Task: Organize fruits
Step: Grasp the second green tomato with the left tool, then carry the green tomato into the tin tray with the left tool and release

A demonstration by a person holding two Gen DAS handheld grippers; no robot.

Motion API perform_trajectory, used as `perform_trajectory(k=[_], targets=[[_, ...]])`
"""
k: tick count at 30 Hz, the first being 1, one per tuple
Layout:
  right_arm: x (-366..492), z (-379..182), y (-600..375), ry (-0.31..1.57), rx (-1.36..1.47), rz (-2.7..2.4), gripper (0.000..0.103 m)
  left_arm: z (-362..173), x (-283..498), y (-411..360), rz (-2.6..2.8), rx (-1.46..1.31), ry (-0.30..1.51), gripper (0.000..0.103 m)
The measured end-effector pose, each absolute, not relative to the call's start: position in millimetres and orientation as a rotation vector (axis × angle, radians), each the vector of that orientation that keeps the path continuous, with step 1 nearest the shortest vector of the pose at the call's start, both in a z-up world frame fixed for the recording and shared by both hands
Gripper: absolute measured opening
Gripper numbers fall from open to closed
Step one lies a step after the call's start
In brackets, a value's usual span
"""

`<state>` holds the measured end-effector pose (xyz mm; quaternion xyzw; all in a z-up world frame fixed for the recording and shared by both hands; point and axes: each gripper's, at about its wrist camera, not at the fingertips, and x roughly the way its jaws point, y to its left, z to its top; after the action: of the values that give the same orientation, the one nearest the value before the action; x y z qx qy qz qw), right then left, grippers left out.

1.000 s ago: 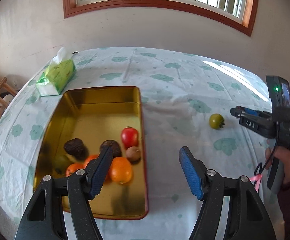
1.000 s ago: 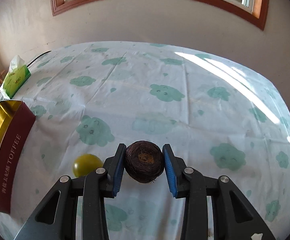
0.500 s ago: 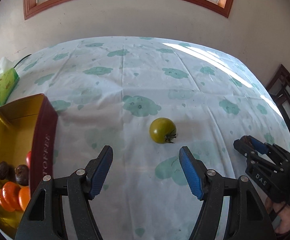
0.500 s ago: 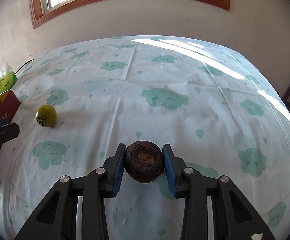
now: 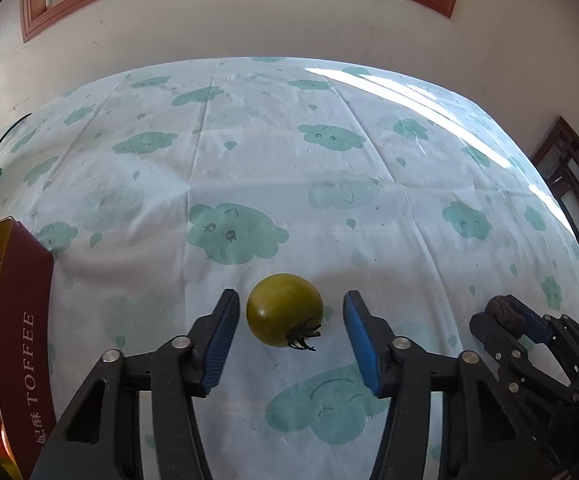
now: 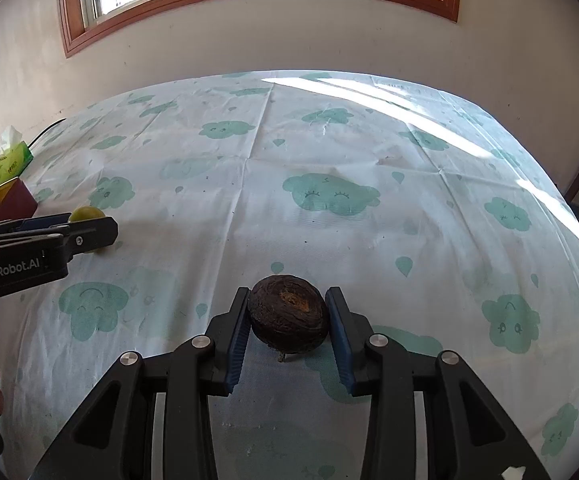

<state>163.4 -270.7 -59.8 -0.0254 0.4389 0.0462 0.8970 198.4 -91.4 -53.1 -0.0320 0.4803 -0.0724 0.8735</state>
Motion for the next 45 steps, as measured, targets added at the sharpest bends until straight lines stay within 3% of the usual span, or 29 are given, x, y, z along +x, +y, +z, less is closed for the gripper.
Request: perform_trajectory(k=[3, 24, 45], targets=[[163, -60, -271, 0.909, -0.051, 0.097, 0.036, -55, 196, -92, -0.150, -0.055, 1.006, 0.036], [164, -60, -270, 0.910, -0.069, 0.090, 0.035, 3, 110, -40, -0.110, -0.071, 0.971, 0.036], [163, -60, -269, 0.910, -0.069, 0.091, 0.035, 29, 75, 114, 0.123, -0.142, 0.954, 0.036]])
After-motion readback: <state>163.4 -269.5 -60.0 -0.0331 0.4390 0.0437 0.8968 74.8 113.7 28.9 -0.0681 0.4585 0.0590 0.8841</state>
